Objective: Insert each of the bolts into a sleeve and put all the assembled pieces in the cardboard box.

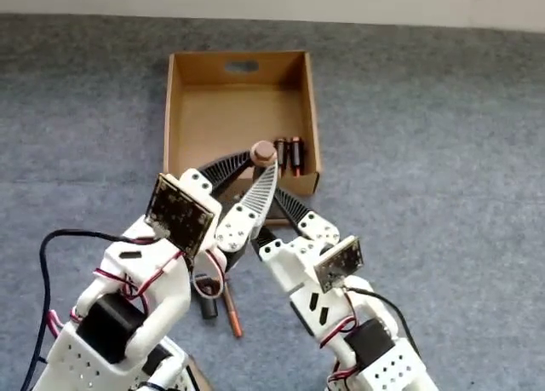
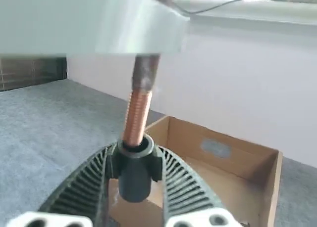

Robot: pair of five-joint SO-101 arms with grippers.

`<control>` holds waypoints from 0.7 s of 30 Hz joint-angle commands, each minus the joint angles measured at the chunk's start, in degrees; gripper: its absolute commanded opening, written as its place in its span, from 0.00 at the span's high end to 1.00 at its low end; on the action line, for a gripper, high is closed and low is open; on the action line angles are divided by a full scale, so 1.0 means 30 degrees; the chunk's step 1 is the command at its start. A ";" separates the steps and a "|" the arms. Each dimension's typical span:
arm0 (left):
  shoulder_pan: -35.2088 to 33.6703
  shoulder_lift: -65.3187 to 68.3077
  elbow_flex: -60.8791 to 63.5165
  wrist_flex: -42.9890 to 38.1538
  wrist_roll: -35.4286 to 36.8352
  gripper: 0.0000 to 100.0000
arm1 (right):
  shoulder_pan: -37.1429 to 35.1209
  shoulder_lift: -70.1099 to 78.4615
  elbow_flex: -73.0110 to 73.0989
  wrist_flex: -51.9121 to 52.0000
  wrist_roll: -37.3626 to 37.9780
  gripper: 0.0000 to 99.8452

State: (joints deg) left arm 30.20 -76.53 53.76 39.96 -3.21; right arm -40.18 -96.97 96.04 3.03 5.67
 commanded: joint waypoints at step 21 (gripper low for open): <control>-0.2183 -0.3736 0.1861 0.2901 -0.0088 0.99 | 0.0249 -0.0220 0.2388 -0.0396 -0.0234 0.99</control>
State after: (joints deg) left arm 27.38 -86.29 58.51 48.48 -3.21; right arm -40.26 -96.97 96.04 3.03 5.67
